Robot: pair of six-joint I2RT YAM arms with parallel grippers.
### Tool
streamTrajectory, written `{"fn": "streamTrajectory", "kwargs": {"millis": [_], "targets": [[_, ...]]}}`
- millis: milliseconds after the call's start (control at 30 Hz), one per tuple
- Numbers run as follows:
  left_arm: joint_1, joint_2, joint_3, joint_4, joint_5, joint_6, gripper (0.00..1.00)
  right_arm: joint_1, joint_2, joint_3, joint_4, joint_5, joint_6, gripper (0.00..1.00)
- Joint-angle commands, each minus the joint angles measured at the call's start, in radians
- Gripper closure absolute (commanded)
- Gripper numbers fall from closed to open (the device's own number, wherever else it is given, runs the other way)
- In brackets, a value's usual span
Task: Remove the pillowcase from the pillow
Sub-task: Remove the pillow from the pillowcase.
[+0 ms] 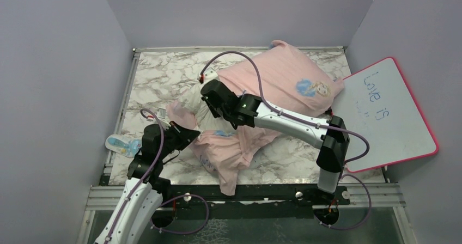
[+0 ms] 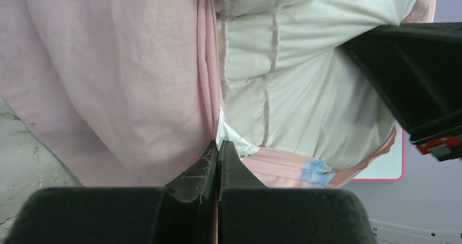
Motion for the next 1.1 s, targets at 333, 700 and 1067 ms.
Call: {"fn": "streamTrajectory", "kwargs": {"millis": [333,700,1067], "targets": [[-0.01,0.115,-0.041,-0.131,-0.049,-0.042,1.0,-0.078,-0.036,0.167,0.041,-0.054,0.062,0.99],[-0.01,-0.022,-0.16,0.043,-0.043,-0.13,1.0,-0.06,-0.063,-0.008,0.035,-0.393,-0.09,0.66],[-0.01,-0.008,-0.174,0.068,-0.039,-0.132,1.0,0.012,0.019,0.164,0.061,-0.363,-0.259,0.28]]}}
